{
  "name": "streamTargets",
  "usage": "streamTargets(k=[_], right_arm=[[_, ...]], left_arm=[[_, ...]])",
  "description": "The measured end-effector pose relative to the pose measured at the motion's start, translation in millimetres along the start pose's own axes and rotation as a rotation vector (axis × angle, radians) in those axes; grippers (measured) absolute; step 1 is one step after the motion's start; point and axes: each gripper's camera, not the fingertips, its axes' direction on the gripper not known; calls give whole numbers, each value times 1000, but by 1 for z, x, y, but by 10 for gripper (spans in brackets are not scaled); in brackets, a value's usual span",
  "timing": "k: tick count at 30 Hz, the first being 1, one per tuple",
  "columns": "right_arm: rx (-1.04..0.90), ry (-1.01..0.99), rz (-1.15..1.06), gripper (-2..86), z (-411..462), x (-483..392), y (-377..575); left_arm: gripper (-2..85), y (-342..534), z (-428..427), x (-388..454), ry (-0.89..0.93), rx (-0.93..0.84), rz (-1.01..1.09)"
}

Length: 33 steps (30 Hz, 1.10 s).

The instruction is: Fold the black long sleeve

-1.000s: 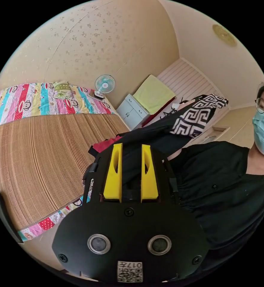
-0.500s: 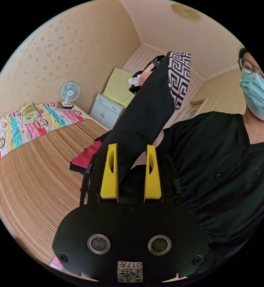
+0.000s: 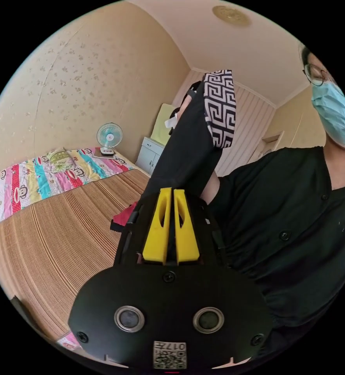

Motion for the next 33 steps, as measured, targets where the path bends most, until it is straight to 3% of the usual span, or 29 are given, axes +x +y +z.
streamTargets(k=[9, 14, 22, 33], right_arm=[[-370, 492, 218, 14, 5, 19, 13], [-650, 849, 367, 14, 9, 63, 59], [-692, 800, 527, 14, 6, 101, 134], [-785, 684, 287, 11, 94, 39, 141]], left_arm=[[-10, 11, -183, 3, -152, 365, -208], [-10, -7, -256, 19, -245, 444, -254], [-10, -68, -350, 58, -339, 431, -225], [-10, -187, -479, 103, -127, 378, -17]])
